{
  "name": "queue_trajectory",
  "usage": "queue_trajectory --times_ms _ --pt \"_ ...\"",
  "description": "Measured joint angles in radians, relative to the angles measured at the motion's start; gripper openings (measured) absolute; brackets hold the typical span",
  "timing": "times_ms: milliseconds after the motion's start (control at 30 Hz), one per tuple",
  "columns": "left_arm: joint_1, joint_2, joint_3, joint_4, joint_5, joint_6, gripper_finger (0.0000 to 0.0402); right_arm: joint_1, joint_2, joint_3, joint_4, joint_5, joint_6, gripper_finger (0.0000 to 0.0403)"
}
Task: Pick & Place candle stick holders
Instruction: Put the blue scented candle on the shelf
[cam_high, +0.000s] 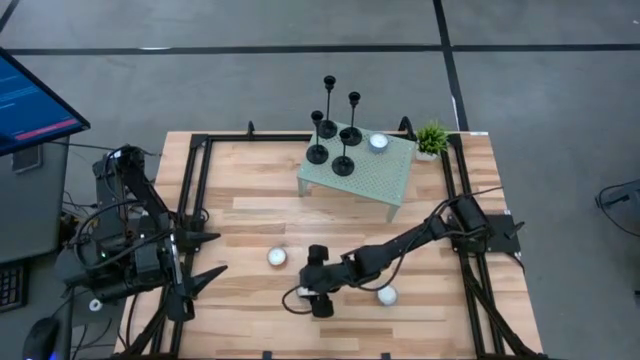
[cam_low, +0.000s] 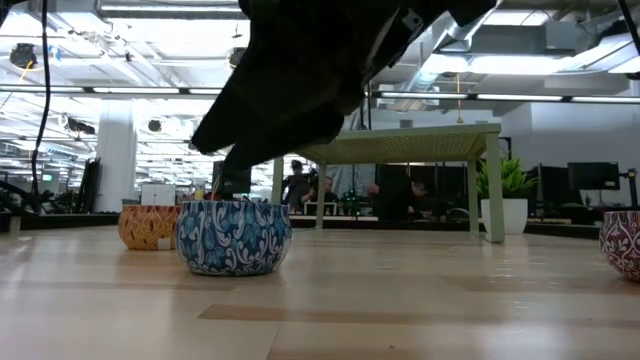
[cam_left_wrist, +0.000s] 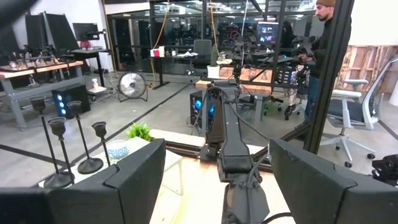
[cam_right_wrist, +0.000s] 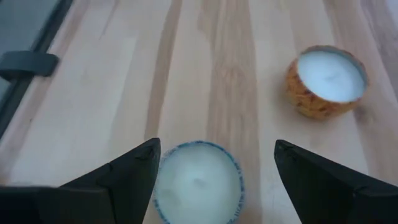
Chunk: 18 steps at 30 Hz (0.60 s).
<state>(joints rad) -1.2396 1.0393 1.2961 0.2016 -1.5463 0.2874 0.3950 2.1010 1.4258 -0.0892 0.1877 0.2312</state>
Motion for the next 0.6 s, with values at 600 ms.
queue_trajectory --times_ms 600 --pt "0.0 0.0 0.0 0.0 -0.001 0.0 0.0287 -0.018 0.0 -0.094 0.141 -0.033 0.006 0.0306"
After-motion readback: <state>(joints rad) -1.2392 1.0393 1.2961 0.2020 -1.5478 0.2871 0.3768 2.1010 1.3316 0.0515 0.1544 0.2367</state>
